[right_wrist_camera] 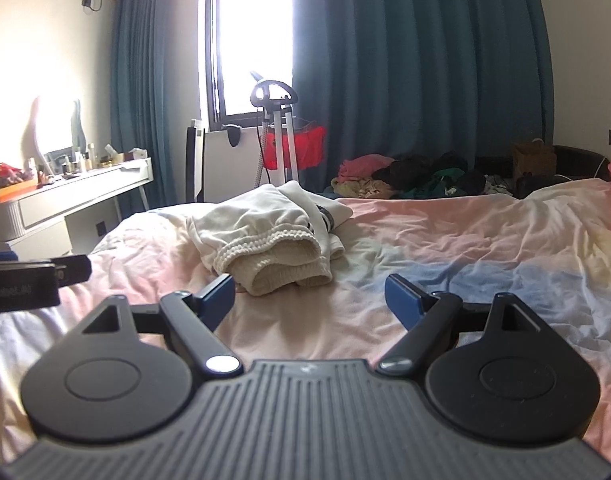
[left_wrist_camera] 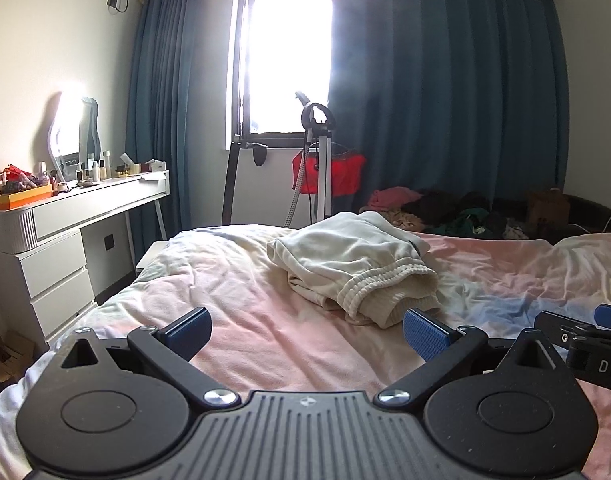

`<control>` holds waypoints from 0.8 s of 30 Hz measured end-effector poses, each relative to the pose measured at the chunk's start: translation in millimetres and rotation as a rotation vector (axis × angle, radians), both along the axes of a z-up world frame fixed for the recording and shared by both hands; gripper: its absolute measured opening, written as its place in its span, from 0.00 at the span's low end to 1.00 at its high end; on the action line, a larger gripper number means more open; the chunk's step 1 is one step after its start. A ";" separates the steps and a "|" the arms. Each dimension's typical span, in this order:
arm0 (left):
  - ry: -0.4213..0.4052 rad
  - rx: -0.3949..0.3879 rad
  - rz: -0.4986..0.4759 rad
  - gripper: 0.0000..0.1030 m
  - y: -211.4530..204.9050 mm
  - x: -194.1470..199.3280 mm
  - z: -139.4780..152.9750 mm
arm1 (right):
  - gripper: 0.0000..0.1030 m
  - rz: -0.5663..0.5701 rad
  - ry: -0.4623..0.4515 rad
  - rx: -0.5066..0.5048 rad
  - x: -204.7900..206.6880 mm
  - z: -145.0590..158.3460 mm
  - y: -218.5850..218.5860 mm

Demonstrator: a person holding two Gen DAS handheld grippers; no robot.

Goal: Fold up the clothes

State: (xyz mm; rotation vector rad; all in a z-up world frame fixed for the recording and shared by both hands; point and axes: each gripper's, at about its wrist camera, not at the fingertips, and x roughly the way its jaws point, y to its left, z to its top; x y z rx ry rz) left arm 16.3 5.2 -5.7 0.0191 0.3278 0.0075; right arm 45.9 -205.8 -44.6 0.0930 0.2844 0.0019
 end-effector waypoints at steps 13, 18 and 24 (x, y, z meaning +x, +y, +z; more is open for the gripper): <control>-0.007 0.010 0.006 1.00 0.3 -2.8 -1.0 | 0.81 0.006 -0.014 0.009 -1.6 1.5 -1.1; 0.000 0.016 0.016 1.00 1.6 -2.7 -1.3 | 0.81 0.000 -0.007 0.025 -1.0 1.3 -4.3; 0.001 0.020 0.016 1.00 0.7 -1.8 -1.3 | 0.81 0.003 0.000 0.029 -0.1 1.7 -3.9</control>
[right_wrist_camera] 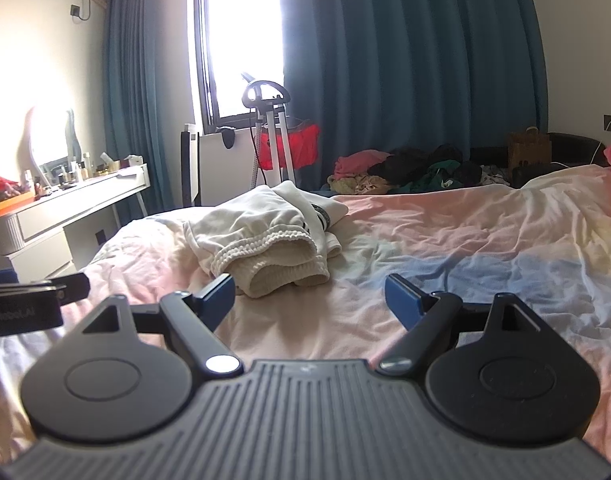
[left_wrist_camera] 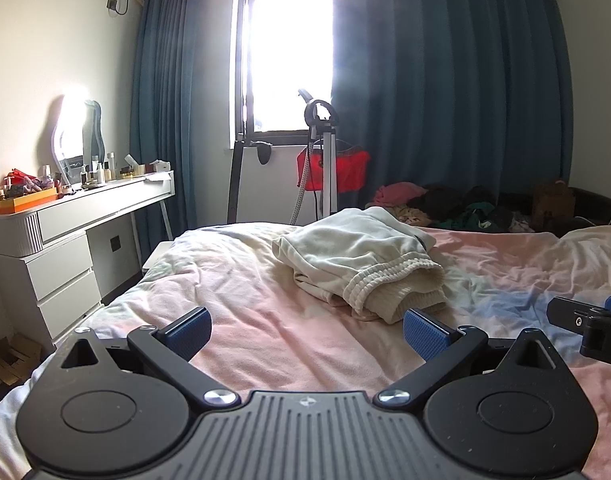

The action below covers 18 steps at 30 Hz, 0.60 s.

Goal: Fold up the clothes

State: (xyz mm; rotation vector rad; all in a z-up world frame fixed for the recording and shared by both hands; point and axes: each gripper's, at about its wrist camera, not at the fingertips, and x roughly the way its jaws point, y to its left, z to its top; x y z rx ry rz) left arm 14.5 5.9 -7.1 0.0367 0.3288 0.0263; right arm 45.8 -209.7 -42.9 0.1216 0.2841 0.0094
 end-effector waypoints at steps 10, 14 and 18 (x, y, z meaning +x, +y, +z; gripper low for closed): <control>-0.008 -0.004 0.024 1.00 1.9 -0.4 -1.2 | 0.81 0.005 0.002 0.011 -0.6 0.7 -0.2; 0.003 -0.007 0.025 1.00 2.8 1.9 -2.0 | 0.81 0.002 0.002 0.014 0.1 1.2 -0.8; -0.010 0.003 0.036 1.00 3.0 1.5 -3.9 | 0.81 0.006 0.011 0.026 1.1 1.3 -2.4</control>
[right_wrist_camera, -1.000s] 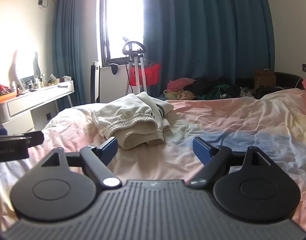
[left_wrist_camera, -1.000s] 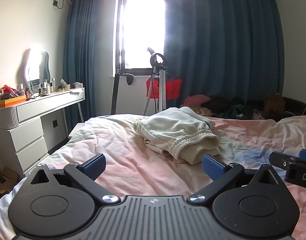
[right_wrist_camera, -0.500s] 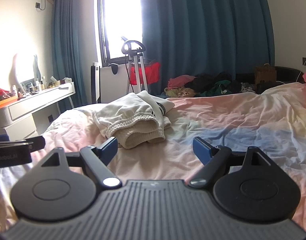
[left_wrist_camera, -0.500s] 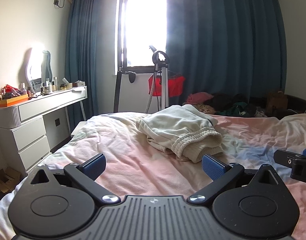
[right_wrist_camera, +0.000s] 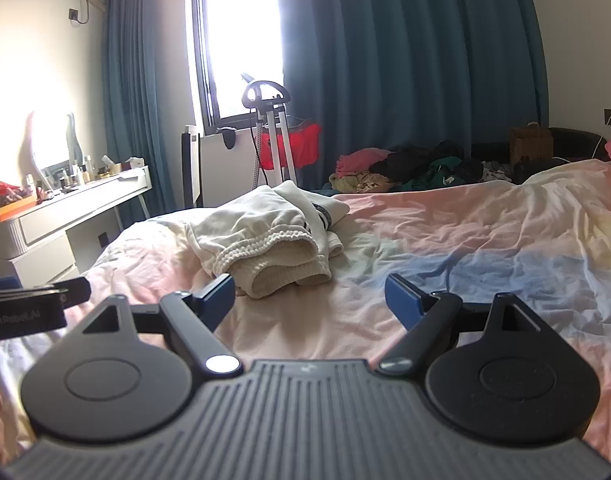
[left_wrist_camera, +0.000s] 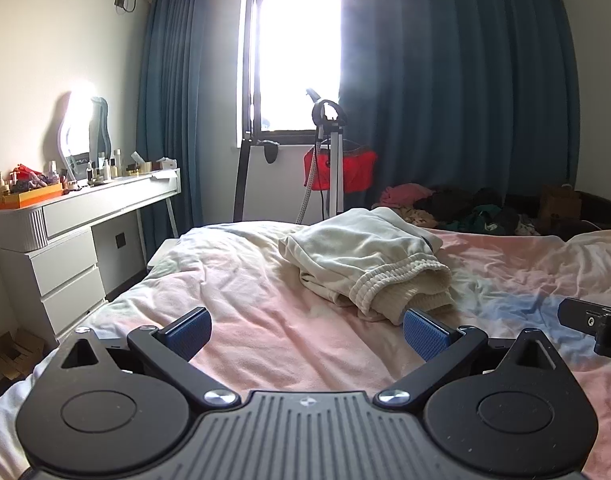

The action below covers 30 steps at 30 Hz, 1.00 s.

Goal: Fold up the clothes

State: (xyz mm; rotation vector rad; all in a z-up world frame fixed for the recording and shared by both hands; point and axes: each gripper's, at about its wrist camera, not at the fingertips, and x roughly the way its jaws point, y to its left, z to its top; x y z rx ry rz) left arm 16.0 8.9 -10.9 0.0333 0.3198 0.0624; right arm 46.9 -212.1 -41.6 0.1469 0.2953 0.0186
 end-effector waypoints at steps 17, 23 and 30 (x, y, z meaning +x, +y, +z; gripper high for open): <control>0.011 -0.045 -0.069 1.00 29.4 48.5 22.8 | 0.73 -0.018 0.302 0.068 95.7 -57.8 -24.2; 0.081 -0.143 -0.114 1.00 53.1 53.2 0.7 | 0.66 -0.028 0.283 -0.031 183.6 -82.8 -12.0; 0.166 -0.240 -0.055 1.00 75.7 95.9 -21.6 | 0.62 -0.117 0.294 -0.047 269.7 -112.0 -20.1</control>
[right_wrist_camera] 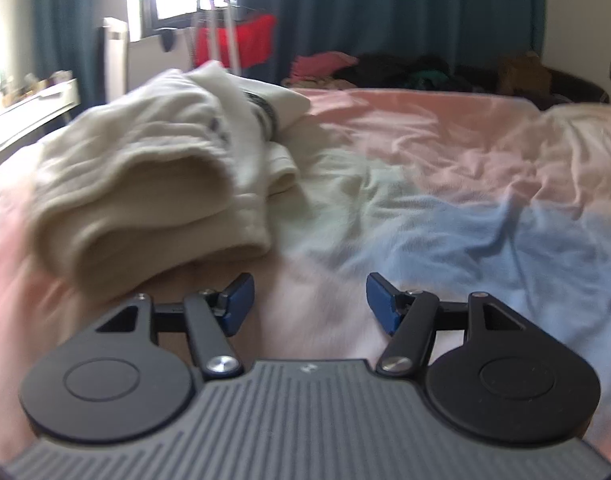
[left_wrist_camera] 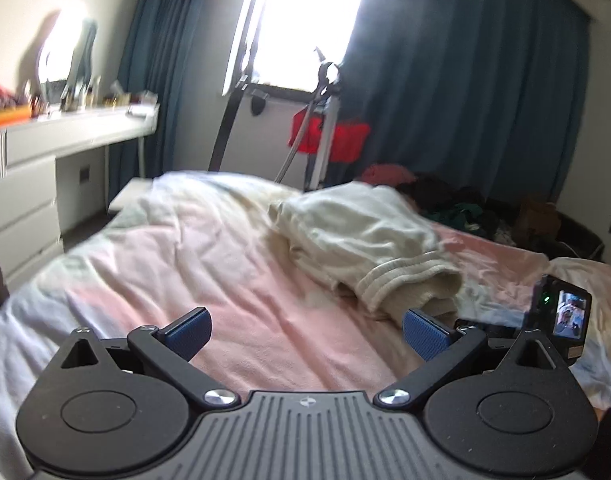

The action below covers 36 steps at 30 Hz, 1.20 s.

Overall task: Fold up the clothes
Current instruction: 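Grasp the cuff of the cream sweatpants with the right gripper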

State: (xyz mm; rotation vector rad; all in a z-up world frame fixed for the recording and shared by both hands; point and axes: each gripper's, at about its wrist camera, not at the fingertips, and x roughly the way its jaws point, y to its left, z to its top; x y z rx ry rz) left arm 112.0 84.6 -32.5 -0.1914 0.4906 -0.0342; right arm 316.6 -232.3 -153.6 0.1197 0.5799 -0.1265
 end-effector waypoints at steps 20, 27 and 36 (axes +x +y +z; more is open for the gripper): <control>0.015 -0.040 0.059 1.00 -6.8 1.2 -19.9 | 0.08 0.161 -0.173 0.007 4.6 62.3 30.9; -0.115 0.059 -0.002 1.00 -31.4 -32.3 -6.0 | 0.07 0.231 -0.339 -0.027 -94.7 152.4 46.6; -0.153 0.173 -0.163 1.00 -58.1 -71.7 4.9 | 0.08 0.294 -0.302 -0.071 -231.1 173.6 41.1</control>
